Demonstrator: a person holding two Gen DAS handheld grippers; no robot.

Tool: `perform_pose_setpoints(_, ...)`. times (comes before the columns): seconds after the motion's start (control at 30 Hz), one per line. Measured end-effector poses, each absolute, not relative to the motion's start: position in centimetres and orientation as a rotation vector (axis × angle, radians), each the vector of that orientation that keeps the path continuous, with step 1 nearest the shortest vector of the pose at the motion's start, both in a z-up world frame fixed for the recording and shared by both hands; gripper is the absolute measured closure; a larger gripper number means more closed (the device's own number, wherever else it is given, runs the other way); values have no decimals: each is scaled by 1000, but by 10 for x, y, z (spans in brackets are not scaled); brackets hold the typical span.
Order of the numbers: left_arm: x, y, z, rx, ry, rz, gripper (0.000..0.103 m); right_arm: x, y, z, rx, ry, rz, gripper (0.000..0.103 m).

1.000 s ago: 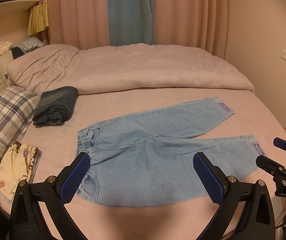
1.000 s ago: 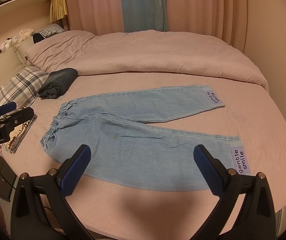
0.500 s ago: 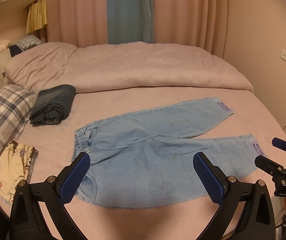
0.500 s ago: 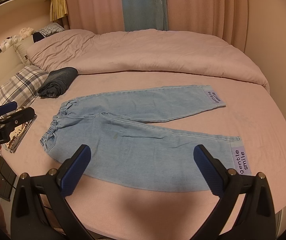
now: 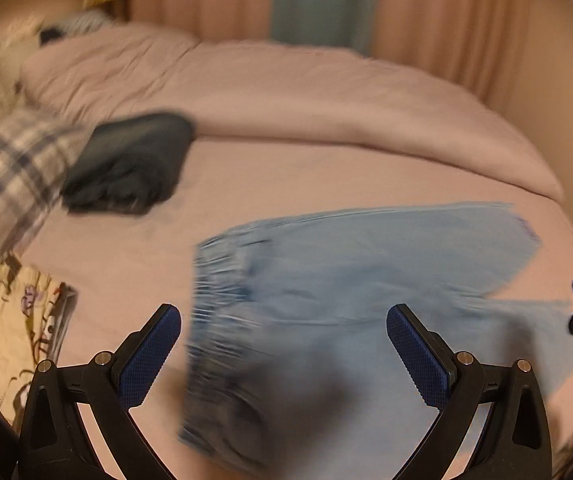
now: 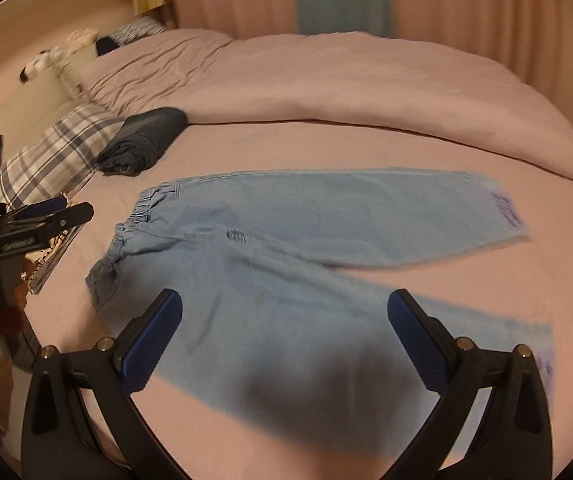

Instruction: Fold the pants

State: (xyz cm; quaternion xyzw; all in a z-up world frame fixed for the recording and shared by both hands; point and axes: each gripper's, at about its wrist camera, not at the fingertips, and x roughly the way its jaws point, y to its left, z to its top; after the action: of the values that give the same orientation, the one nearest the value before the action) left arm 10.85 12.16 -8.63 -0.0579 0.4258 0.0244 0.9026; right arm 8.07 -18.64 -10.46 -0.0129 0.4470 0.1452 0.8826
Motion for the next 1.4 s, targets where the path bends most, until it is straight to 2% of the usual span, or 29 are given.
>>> perform_pose_setpoints(0.27, 171, 198, -147, -340, 993, 8, 1, 218, -129, -168, -155, 1031, 459, 4)
perform_pose_setpoints(0.53, 209, 212, -179, -325, 1073, 12, 1, 309, -74, -213, -358, 1058, 528, 11)
perform_pose_setpoints(0.6, 217, 209, -186, -302, 1091, 1, 8, 321, -64, -222, -403, 1067, 563, 13)
perform_pose_setpoints(0.67, 220, 209, -188, -283, 1071, -6, 11, 334, -55, -233, -449, 1095, 594, 22)
perform_pose_setpoints(0.73, 220, 207, -186, -268, 1051, -18, 25, 345, -50, -245, -474, 1149, 633, 39)
perform_pose_setpoints(0.8, 220, 208, -187, -258, 1038, -31, 39, 350, -51, -255, -465, 1207, 675, 46)
perform_pose_setpoints(0.83, 219, 208, -187, -259, 1032, -39, 43, 350, -52, -254, -452, 1204, 695, 62)
perform_pose_setpoints(0.87, 222, 210, -187, -262, 1026, -52, 53, 348, -53, -251, -430, 1206, 740, 72)
perform_pose_setpoints(0.9, 224, 210, -187, -270, 1021, -70, 57, 345, -54, -248, -431, 1199, 764, 81)
perform_pose_setpoints(0.97, 222, 207, -186, -256, 1016, -63, 58, 334, -52, -243, -498, 1173, 779, 89)
perform_pose_setpoints(1.17, 219, 210, -178, -263, 947, -29, 61, 330, -50, -226, -565, 1088, 729, 93)
perform_pose_setpoints(1.27, 230, 203, -188, -219, 982, 4, 61, 343, -56, -227, -562, 1103, 702, 93)
perform_pose_setpoints(1.37, 239, 200, -196, -193, 995, 47, 54, 349, -50, -242, -582, 1105, 675, 88)
perform_pose_setpoints(1.4, 238, 201, -191, -189, 1004, 70, 43, 352, -53, -240, -562, 1098, 660, 84)
